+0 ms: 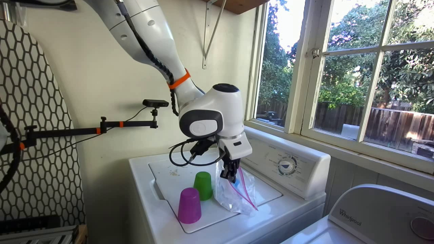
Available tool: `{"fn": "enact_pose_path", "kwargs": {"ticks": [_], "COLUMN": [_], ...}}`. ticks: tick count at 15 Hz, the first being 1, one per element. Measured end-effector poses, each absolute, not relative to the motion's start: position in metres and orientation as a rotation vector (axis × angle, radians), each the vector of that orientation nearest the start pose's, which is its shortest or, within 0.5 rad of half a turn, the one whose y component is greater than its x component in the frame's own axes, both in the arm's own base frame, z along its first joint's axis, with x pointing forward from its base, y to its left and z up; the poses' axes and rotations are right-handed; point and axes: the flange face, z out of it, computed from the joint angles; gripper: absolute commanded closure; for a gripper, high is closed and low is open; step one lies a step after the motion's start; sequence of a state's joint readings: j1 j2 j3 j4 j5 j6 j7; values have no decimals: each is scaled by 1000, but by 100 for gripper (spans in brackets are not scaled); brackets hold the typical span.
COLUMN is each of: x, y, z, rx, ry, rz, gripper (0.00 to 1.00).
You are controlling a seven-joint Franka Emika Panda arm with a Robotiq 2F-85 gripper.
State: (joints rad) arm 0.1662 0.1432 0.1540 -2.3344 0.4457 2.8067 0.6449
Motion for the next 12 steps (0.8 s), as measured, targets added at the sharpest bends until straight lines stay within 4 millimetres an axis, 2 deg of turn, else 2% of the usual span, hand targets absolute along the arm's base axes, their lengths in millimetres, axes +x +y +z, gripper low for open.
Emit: {"fn": "enact_pose_path", "kwargs": {"ticks": [6, 12], "x": [517, 506], "y": [154, 174], "z": [310, 303], "rx": [-2617, -2668], "ry": [968, 892], "rz": [-180, -76], "gripper": [100, 100]}}
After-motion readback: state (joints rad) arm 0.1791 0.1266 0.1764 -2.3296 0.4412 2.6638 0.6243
